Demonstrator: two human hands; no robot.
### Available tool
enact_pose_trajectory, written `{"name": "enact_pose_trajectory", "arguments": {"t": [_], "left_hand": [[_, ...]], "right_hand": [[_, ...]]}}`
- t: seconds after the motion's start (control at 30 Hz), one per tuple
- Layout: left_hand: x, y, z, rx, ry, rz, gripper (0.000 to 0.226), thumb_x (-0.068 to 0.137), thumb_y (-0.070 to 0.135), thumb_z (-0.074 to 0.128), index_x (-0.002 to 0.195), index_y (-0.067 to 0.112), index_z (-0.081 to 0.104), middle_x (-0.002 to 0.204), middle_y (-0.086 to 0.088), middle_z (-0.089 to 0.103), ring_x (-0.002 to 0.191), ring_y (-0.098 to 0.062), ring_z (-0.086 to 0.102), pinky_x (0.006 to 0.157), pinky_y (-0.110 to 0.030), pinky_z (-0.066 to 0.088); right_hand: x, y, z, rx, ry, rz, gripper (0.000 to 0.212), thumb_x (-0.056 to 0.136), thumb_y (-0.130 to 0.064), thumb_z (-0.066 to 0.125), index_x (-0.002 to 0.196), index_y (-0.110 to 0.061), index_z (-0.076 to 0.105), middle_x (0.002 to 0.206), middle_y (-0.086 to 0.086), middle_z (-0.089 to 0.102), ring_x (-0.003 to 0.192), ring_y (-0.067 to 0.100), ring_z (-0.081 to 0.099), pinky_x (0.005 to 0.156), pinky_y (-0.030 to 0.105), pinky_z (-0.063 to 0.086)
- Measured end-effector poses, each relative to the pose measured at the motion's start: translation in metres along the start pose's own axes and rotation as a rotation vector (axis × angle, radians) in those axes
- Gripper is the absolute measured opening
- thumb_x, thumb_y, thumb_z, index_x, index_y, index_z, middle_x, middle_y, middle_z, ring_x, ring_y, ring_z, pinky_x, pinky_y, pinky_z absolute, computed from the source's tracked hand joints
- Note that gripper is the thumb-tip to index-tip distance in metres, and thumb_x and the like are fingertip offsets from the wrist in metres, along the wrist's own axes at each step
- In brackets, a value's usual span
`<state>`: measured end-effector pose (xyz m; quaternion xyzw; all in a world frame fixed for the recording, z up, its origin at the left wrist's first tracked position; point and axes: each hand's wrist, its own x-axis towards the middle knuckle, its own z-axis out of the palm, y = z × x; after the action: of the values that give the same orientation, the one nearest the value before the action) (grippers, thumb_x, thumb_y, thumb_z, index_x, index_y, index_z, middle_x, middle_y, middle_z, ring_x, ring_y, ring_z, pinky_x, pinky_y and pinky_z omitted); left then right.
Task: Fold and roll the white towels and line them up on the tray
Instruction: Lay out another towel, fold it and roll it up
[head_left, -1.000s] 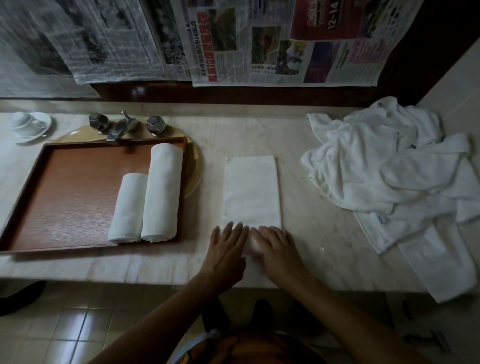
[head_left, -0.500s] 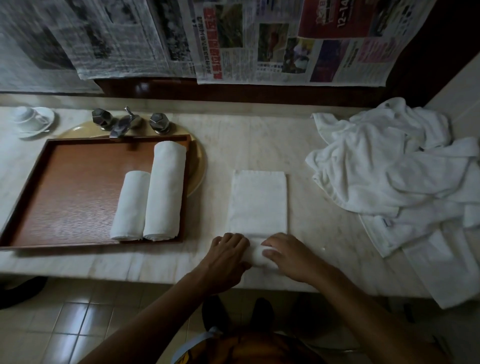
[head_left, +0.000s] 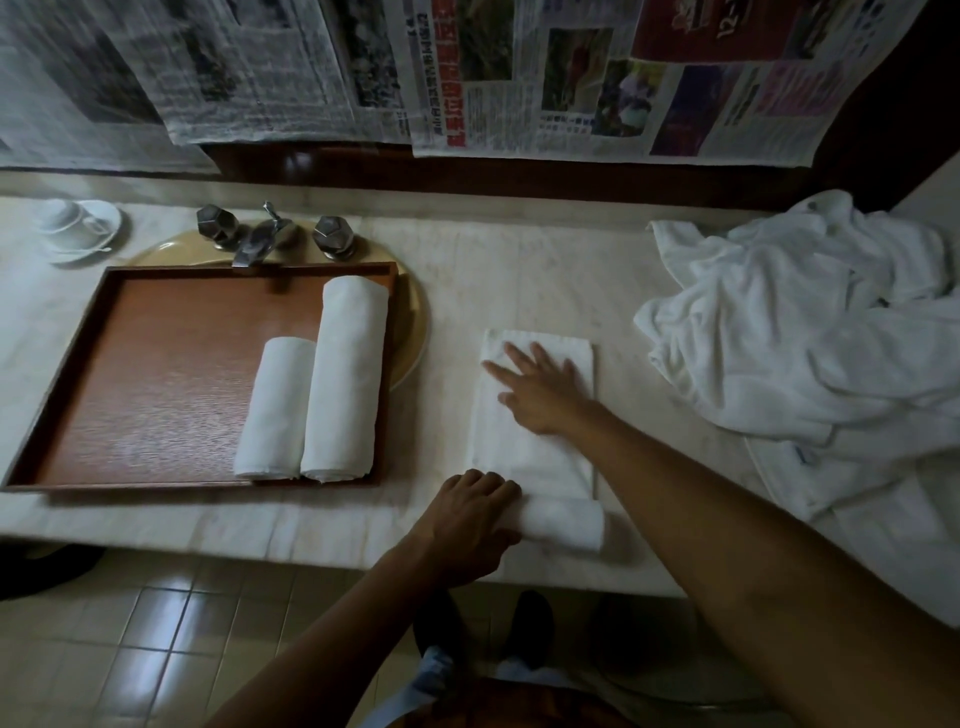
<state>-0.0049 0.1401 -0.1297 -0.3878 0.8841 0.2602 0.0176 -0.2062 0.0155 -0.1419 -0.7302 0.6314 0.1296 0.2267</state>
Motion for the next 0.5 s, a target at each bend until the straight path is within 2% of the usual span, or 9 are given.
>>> {"name": "enact_pose_trajectory", "arguments": {"t": [0.13, 0.2, 0.27, 0.37, 0.43, 0.5], "left_hand": [[0.0, 0.0, -0.001, -0.018, -0.012, -0.01, 0.055, 0.1, 0.053, 0.054, 0.148, 0.027, 0.044, 0.145, 0.003, 0.05, 0.129, -0.018, 0.046, 0.112, -0.039, 0.037], [0.0, -0.002, -0.001, -0.044, -0.017, -0.017, 0.056, 0.1, 0.054, 0.054, 0.148, 0.027, 0.043, 0.146, 0.003, 0.05, 0.13, -0.018, 0.045, 0.111, -0.038, 0.039], [-0.001, -0.002, -0.001, -0.072, -0.019, -0.02, 0.056, 0.1, 0.054, 0.054, 0.148, 0.027, 0.043, 0.147, 0.004, 0.049, 0.13, -0.017, 0.044, 0.108, -0.039, 0.042], [-0.001, -0.003, -0.001, -0.085, -0.009, -0.02, 0.054, 0.099, 0.054, 0.054, 0.146, 0.027, 0.045, 0.144, 0.004, 0.051, 0.127, -0.018, 0.044, 0.102, -0.04, 0.045], [-0.001, -0.003, -0.001, -0.102, 0.003, -0.029, 0.054, 0.099, 0.054, 0.055, 0.144, 0.027, 0.046, 0.143, 0.005, 0.052, 0.127, -0.018, 0.044, 0.101, -0.04, 0.045], [-0.002, -0.004, 0.0, -0.134, 0.015, -0.044, 0.054, 0.098, 0.055, 0.056, 0.144, 0.028, 0.048, 0.142, 0.006, 0.052, 0.127, -0.017, 0.044, 0.103, -0.04, 0.045]], "right_hand": [[0.019, 0.0, -0.019, 0.096, -0.015, 0.078, 0.058, 0.11, -0.043, 0.032, 0.162, -0.043, 0.007, 0.172, -0.009, -0.007, 0.158, 0.028, -0.006, 0.12, 0.068, 0.014], [0.001, -0.001, -0.019, 0.286, 0.07, 0.083, 0.059, 0.109, -0.041, 0.038, 0.163, -0.036, 0.014, 0.173, -0.003, 0.004, 0.158, 0.027, 0.005, 0.123, 0.061, 0.017], [-0.041, 0.0, -0.011, 0.52, 0.197, 0.059, 0.06, 0.107, -0.039, 0.048, 0.162, -0.03, 0.025, 0.169, 0.001, 0.021, 0.154, 0.023, 0.022, 0.124, 0.05, 0.025], [-0.124, 0.009, 0.019, 0.568, 0.339, 0.045, 0.051, 0.103, -0.04, 0.057, 0.151, -0.03, 0.045, 0.155, -0.004, 0.043, 0.144, 0.017, 0.04, 0.118, 0.036, 0.036], [-0.173, 0.012, 0.039, 0.512, 0.299, 0.027, 0.056, 0.097, -0.045, 0.065, 0.149, -0.035, 0.048, 0.153, -0.012, 0.041, 0.143, 0.009, 0.036, 0.116, 0.027, 0.033], [-0.2, 0.008, 0.058, 0.452, 0.189, -0.027, 0.07, 0.091, -0.047, 0.073, 0.153, -0.039, 0.042, 0.154, -0.019, 0.031, 0.141, -0.002, 0.022, 0.114, 0.015, 0.021]]}}
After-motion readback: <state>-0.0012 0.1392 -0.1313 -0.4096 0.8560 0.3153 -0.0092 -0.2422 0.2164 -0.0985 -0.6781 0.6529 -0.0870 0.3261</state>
